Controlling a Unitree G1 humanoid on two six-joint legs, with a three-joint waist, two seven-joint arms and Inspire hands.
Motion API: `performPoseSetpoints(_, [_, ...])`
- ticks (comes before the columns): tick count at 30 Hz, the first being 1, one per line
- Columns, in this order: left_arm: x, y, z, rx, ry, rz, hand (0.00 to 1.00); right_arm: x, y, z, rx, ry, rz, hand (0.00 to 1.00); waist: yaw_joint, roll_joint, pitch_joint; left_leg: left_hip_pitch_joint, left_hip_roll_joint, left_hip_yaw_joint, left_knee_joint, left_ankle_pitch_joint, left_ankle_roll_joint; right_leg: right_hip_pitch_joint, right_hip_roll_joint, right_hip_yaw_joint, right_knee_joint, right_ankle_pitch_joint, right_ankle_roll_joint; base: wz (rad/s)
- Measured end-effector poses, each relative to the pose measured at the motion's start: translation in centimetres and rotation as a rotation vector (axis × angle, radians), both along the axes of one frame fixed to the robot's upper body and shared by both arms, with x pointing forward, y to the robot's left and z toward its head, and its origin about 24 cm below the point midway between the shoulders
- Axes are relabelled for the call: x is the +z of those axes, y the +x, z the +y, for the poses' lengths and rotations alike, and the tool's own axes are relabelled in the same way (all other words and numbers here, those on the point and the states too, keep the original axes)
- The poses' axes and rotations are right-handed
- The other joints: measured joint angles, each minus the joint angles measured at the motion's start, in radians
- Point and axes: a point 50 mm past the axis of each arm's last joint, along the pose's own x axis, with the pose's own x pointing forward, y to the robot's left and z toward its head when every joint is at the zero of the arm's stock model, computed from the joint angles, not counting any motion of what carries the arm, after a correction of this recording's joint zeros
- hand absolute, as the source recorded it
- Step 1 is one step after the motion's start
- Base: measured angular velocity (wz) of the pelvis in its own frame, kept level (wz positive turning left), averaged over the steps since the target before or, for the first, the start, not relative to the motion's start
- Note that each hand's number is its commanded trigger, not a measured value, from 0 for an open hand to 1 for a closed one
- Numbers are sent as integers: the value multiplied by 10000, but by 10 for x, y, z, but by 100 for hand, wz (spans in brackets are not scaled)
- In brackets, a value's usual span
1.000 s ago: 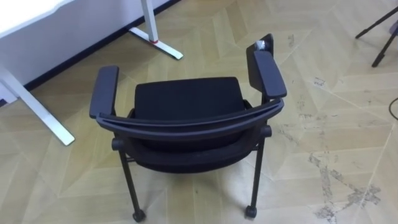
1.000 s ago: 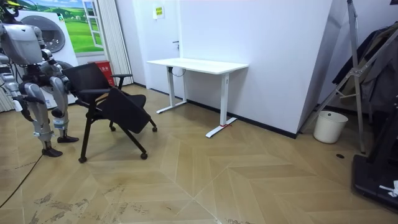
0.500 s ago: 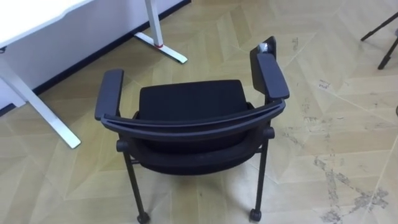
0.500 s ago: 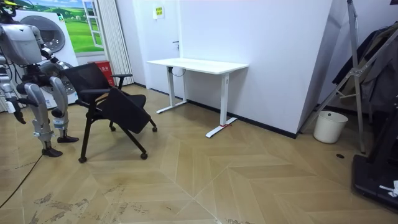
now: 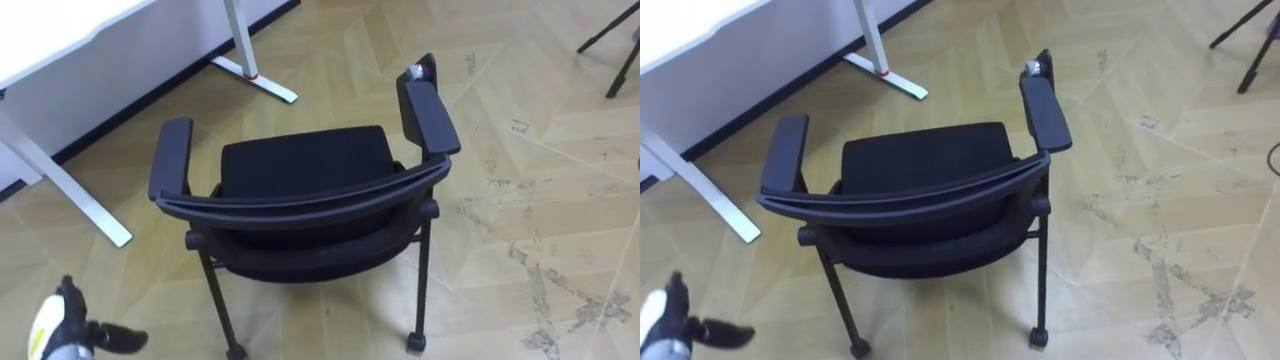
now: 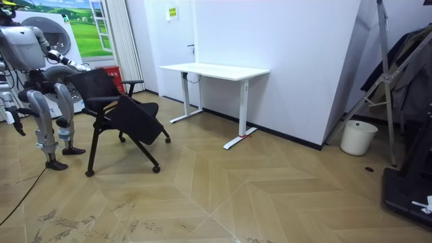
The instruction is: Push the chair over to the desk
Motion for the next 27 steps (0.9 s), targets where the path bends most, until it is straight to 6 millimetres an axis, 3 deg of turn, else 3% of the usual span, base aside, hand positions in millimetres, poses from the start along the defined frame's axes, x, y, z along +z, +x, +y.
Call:
performPoseSetpoints(8, [57,41,-6,-968,1201,-2519,0,2,-1,-5,-68,-50,115,0,15,185,-44,3,9,-2,11,0,0,-1,0,11,1,0,-1,0])
performPoseSetpoints(20, [109,62,-26,-2830,4075,-3830,0,0,-2,-1,107,49,425,0,-48,47,10,-104,2,-88,19,1,0,-71,3,-41,-18,2,-2,1])
performPoseSetpoints(27, [131,69,-39,-3661,4535,-4191,0,-1,-2,-1,7,110,414,0,-112,37,17,-197,-12,-143,100,3,1,-91,-19,-109,-49,2,-2,2])
